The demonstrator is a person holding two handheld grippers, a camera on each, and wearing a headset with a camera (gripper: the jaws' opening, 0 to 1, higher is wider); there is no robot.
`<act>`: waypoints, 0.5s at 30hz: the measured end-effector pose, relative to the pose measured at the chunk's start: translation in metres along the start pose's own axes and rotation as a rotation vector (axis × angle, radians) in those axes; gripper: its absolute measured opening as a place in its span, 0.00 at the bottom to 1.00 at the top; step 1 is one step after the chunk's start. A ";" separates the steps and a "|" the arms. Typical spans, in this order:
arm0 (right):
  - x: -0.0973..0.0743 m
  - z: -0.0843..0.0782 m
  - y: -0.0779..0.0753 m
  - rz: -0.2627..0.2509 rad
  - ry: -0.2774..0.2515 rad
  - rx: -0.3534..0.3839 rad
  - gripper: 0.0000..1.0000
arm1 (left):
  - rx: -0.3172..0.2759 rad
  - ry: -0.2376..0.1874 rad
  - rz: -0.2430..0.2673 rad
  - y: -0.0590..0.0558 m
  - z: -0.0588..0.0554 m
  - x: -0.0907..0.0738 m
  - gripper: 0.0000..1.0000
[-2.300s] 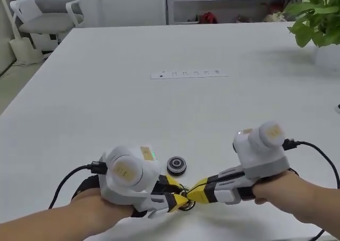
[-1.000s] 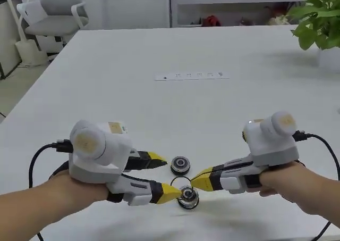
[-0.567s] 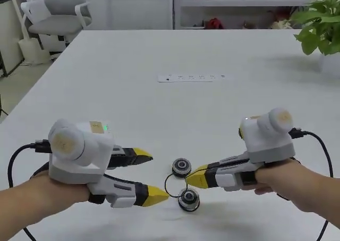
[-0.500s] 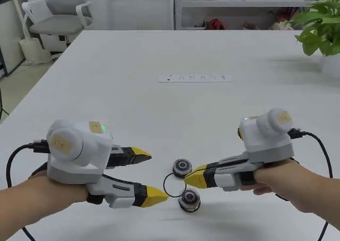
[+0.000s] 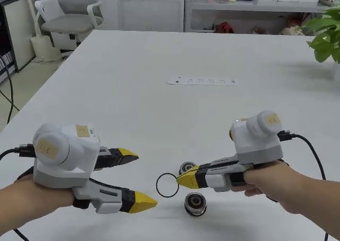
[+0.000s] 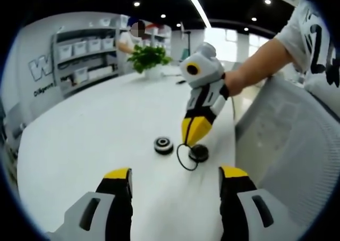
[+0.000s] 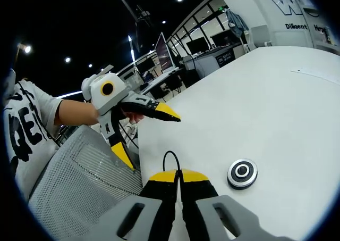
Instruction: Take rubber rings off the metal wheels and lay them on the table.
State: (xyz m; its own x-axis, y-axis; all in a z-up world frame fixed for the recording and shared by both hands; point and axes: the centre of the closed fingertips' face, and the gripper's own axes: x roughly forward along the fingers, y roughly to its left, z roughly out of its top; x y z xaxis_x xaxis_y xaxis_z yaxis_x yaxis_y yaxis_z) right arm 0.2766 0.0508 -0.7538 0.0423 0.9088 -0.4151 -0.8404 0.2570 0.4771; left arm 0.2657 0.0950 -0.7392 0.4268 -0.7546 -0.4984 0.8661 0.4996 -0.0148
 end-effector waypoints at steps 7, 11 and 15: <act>0.011 -0.005 -0.002 -0.008 0.019 0.004 0.00 | -0.002 0.002 0.018 0.000 -0.003 -0.004 0.68; 0.015 -0.010 -0.006 -0.026 0.030 0.008 0.00 | -0.005 0.004 0.017 -0.002 -0.004 -0.005 0.69; 0.019 -0.015 -0.010 -0.046 0.047 0.012 0.00 | -0.008 0.007 0.017 -0.003 -0.006 -0.006 0.69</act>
State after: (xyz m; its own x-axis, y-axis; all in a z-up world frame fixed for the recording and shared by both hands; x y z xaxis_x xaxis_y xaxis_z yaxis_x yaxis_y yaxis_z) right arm 0.2782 0.0607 -0.7782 0.0547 0.8797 -0.4724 -0.8317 0.3019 0.4659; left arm 0.2588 0.0999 -0.7415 0.4400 -0.7429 -0.5046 0.8566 0.5159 -0.0126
